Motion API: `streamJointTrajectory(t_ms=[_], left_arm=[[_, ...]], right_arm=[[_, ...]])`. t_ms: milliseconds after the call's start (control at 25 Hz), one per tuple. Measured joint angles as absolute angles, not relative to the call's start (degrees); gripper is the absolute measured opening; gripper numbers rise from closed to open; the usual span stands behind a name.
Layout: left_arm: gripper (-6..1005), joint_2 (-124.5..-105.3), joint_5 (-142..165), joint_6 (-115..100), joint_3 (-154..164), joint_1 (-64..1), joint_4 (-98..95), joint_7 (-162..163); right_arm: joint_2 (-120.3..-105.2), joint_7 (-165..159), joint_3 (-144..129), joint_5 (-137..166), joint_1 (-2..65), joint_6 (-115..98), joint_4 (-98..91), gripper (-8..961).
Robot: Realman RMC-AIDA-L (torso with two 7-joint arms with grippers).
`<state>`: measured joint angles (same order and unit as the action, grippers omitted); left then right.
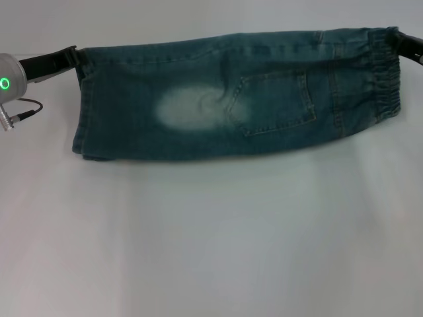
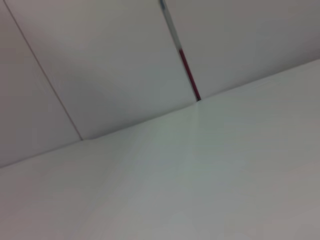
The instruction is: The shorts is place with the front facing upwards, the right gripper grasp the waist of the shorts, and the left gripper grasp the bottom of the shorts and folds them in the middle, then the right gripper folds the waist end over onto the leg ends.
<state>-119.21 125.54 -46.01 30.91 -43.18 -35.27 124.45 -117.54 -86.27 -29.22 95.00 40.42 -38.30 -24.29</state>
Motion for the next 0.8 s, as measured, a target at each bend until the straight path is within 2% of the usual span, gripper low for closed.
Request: streamJointTrajectory(t_ms=[240, 560, 640, 800], left_arm=[[104, -119.73, 125.57, -44.85, 30.96, -43.04, -35.24, 123.84], [145, -121.55, 125.52, -42.88, 31.54, -43.44, -35.07, 118.45], [155, -121.71, 125.49, -42.09, 31.79, -43.56, -35.04, 118.13], [309, -121.84, 124.62, -41.27, 31.90, -43.63, -34.86, 117.32]], right_arm=[[-116.85, -86.85, -30.43, 95.01, 41.88, -37.30, -22.24, 33], [-116.63, -90.16, -34.98, 95.10, 42.71, -33.52, -22.10, 57], [-116.63, -90.18, -35.42, 95.10, 42.81, -33.16, -22.07, 143], [-116.62, -90.18, -35.55, 95.10, 42.81, -33.13, -22.06, 311]])
